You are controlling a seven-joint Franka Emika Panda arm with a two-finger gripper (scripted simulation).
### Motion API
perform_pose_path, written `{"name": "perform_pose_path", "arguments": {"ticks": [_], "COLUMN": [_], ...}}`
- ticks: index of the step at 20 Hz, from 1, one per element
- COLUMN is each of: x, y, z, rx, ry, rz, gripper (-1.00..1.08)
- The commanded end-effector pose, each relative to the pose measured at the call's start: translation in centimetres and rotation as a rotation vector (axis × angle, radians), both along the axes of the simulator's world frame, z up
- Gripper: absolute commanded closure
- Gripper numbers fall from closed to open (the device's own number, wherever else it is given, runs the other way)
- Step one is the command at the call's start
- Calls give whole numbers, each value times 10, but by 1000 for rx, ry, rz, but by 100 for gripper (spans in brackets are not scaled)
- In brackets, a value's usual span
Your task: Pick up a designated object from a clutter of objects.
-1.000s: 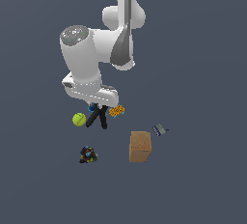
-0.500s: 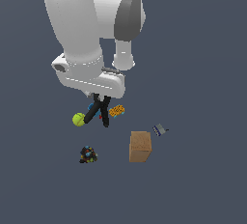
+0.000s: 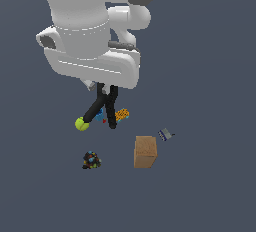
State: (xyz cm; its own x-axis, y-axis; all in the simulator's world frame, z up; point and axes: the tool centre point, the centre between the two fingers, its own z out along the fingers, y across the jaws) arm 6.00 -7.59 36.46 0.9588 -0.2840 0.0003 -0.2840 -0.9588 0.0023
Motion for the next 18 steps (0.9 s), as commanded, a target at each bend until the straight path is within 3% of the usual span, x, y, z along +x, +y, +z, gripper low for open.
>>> {"name": "perform_pose_path", "arguments": {"ticks": [1,18], "x": [7,44], "y": [4,23], "z": [19,103], "rx": [0,2], "ry": [-1,-1], "rz": [1,4], "gripper": [108,108]}}
